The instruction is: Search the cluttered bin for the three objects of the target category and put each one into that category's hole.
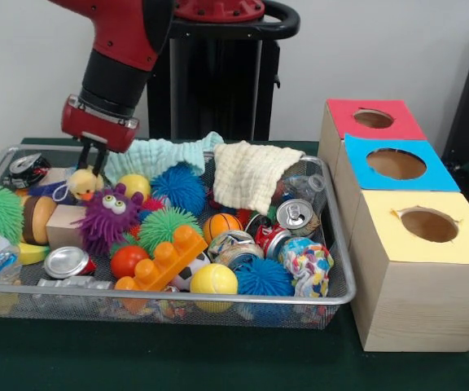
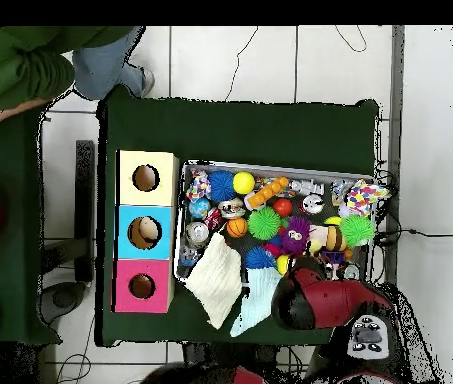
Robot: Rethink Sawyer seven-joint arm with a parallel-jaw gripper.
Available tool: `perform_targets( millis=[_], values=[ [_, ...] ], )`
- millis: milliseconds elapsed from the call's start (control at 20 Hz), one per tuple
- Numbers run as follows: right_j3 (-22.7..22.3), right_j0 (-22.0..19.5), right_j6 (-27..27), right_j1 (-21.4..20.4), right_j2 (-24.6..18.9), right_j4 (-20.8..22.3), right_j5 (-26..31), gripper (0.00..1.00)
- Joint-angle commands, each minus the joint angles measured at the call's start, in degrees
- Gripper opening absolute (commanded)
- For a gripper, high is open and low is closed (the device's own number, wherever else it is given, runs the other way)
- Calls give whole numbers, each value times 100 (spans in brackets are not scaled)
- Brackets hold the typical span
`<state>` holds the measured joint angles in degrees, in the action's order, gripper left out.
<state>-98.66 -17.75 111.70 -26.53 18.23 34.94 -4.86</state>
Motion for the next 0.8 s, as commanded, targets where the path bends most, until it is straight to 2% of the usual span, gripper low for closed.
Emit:
perform_targets(
  millis=[50,500,700,800],
  values=[
    [-826,-321,-98,-534,-1929,237,883,0],
    [-1115,-43,44,-945,-1925,22,1173,0],
    [-1441,-262,-71,-1340,-2180,34,1350,0],
    [-1595,-548,-226,-1543,-2427,30,1502,0]
  ],
)
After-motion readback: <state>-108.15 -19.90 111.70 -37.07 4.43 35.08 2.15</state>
